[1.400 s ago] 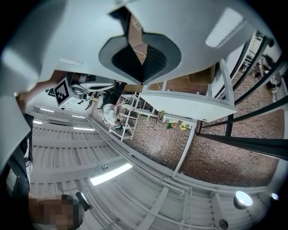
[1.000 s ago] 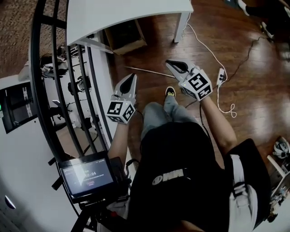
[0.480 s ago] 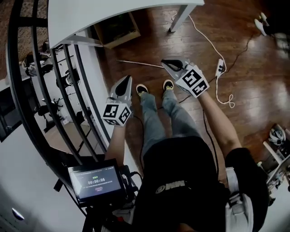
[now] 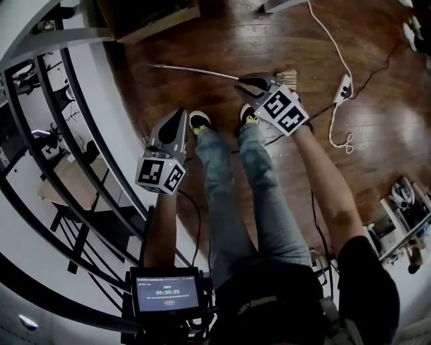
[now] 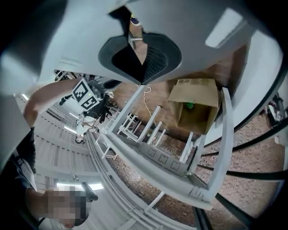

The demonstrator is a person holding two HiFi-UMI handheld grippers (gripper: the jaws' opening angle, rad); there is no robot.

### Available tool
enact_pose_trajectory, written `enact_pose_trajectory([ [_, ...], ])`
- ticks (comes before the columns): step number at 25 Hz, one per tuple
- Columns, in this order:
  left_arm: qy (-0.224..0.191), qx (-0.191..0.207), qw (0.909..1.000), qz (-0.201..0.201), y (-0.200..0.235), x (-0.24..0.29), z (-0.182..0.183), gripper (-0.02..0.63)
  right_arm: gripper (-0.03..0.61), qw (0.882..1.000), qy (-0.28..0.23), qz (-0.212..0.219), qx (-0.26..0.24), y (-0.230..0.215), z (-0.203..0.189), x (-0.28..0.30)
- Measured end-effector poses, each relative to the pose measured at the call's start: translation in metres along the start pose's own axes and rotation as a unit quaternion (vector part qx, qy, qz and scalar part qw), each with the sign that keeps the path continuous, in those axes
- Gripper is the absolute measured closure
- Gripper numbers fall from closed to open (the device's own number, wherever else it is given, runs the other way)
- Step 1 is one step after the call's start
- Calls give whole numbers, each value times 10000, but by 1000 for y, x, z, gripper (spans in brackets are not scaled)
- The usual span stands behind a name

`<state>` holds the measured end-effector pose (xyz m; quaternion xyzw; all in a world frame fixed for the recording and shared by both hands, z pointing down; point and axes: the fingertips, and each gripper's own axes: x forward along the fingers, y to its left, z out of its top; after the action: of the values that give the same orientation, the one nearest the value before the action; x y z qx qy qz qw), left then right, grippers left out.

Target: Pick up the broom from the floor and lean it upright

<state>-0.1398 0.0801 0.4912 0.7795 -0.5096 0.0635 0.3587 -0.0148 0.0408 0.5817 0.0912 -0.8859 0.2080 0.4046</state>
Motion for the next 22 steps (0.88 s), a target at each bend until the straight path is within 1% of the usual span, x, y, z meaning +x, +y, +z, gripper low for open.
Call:
enact_pose_trajectory([
  [2,57,-72,10000,-23,15,13,-30,600,462,9997,244,87,25,-6,-35,39],
  [4,78,-116,9999,-26,32,29,-55,600,450,9989,442,129,-33,-17,-63,77],
  [6,127,-184,9997,23,48,41,-79,600,419,9975,683,157,-124,-30,-93,115],
  [10,370,-72,9993,67,82,67,-135,600,417,9929,1148,140,-265,-55,-144,189],
  [13,427,-69,9990,109,106,82,-171,600,411,9867,1522,241,-524,-60,-188,239],
  [15,356,-140,9992,150,125,92,-185,600,397,9810,1772,272,-743,-65,-214,270],
  [18,273,-250,9990,230,150,103,-201,600,382,9728,2064,237,-1028,-72,-242,308],
  [20,235,-286,9989,286,160,107,-208,600,377,9649,2336,180,-1187,-75,-261,326],
  [22,183,-325,9987,357,168,108,-208,600,387,9570,2556,33,-1372,-79,-274,337],
])
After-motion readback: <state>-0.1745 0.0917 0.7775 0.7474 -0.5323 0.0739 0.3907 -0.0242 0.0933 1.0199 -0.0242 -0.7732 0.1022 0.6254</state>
